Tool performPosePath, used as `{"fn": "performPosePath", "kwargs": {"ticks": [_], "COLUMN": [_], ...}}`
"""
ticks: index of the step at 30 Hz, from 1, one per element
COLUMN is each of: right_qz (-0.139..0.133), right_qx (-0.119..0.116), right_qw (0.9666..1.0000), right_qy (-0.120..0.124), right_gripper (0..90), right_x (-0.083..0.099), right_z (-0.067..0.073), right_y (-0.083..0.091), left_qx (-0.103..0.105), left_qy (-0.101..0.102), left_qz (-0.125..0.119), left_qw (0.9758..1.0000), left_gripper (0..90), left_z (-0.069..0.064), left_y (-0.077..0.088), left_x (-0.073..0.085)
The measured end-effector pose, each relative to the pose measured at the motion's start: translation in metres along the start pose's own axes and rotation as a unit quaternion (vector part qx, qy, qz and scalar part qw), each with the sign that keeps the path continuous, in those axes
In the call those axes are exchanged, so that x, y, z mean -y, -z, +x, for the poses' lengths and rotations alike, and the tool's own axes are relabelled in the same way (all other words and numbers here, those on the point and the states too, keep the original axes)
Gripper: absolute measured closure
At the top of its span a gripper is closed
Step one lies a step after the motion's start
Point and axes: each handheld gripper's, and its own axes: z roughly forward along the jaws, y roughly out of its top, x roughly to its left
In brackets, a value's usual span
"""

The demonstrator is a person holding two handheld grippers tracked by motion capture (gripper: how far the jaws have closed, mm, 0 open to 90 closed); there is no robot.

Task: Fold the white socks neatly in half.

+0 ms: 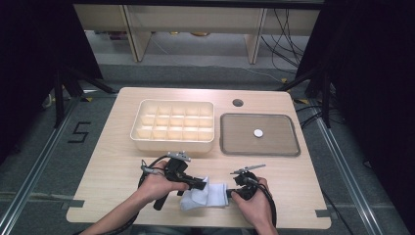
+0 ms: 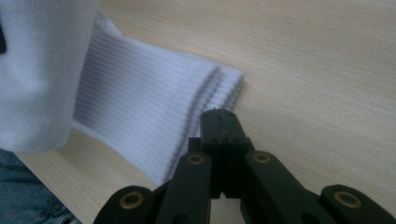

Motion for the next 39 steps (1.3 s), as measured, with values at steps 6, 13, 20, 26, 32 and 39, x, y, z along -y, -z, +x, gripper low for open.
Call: {"fn": "performPosePath", "kwargs": {"ticks": [6, 13, 20, 26, 32, 39], "right_qz": [-0.001, -0.002, -0.002, -0.005, -0.008, -0.012], "right_qx": [0.000, 0.001, 0.000, -0.002, 0.002, 0.005], "right_qw": [1.0000, 1.0000, 1.0000, 1.0000, 0.9998, 0.9996], "right_qy": [0.003, 0.005, 0.008, 0.007, 0.017, 0.026], "right_gripper": [90.0, 90.0, 90.0, 90.0, 90.0, 90.0], "right_x": [0.000, -0.001, 0.000, 0.000, 0.000, 0.000], "right_z": [0.003, 0.005, 0.005, 0.006, 0.005, 0.006], "right_y": [0.000, -0.001, -0.003, -0.003, -0.003, -0.004], "left_qx": [-0.009, -0.020, -0.025, -0.033, -0.034, -0.036], "left_qy": [-0.007, -0.017, -0.029, -0.034, -0.037, -0.038], "left_qz": [0.005, 0.008, 0.019, 0.019, 0.023, 0.026], "left_qw": [0.9999, 0.9996, 0.9991, 0.9987, 0.9985, 0.9983], "left_gripper": [83.4, 83.3, 83.3, 83.2, 83.2, 83.1], "left_z": [-0.002, -0.004, -0.003, -0.005, -0.005, -0.004], "left_y": [-0.002, -0.004, -0.006, -0.009, -0.012, -0.015], "left_x": [-0.001, -0.002, -0.003, -0.004, -0.004, -0.004]}}
